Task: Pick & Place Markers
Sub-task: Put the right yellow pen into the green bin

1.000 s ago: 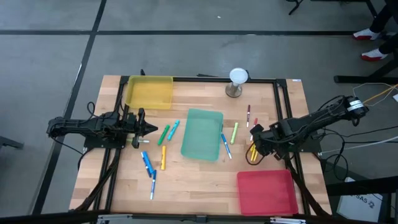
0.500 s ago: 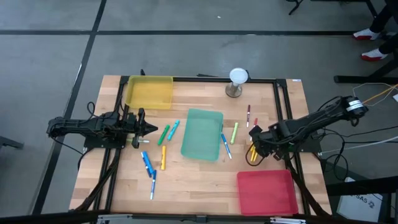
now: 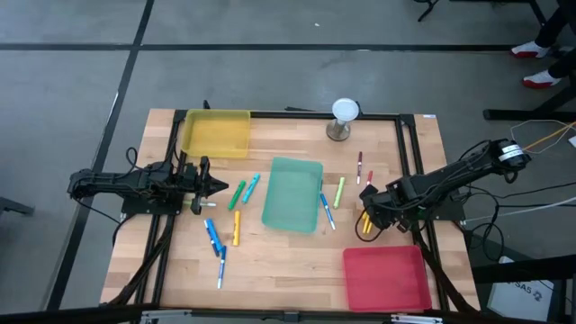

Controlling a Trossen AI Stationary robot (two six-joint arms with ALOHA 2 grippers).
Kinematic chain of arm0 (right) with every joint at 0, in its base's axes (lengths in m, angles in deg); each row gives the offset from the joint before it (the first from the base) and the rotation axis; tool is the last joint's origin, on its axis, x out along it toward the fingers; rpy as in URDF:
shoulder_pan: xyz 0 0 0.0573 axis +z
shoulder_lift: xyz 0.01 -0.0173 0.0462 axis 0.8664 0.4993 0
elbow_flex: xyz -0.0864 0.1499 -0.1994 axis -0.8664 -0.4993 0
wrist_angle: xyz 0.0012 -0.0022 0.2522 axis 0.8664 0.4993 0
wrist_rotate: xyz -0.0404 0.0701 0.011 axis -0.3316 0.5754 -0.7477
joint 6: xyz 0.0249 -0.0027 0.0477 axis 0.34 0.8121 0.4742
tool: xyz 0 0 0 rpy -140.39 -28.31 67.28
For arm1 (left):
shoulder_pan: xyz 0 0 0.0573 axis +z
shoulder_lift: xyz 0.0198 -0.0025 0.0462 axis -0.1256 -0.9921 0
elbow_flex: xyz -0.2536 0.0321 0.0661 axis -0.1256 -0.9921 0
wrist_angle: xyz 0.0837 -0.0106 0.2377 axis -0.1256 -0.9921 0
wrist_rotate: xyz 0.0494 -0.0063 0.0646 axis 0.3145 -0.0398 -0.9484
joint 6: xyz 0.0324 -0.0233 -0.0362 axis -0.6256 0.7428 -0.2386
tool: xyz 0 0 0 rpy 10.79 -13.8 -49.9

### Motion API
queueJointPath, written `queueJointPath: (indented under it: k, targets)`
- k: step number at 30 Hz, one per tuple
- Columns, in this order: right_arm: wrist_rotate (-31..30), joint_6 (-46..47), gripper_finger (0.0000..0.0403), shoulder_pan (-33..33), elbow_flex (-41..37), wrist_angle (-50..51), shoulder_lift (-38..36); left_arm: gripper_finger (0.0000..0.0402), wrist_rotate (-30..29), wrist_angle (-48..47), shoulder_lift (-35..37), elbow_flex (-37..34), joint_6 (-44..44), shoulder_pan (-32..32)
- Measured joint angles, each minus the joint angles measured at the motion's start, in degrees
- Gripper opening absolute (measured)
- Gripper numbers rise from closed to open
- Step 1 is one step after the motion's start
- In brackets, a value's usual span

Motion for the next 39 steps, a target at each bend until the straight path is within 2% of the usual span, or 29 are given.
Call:
queueJointPath:
  k: [13, 20, 39]
  targets:
    - [0.2, -0.9, 0.0170, 0.0, 0.0, -1.0, 2.7, 0.0010, 0.0, 0.0, 0.0, 0.0, 0.0, 0.0]
    - [0.2, -0.9, 0.0170, 0.0, -1.0, -5.4, 3.8, 0.0013, 0.0, 0.0, 0.0, 0.0, 0.0, 0.0]
    - [0.8, -0.7, 0.0170, 0.0, -2.5, -6.0, 5.6, 0.0012, 0.0, 0.0, 0.0, 0.0, 0.0, 0.0]
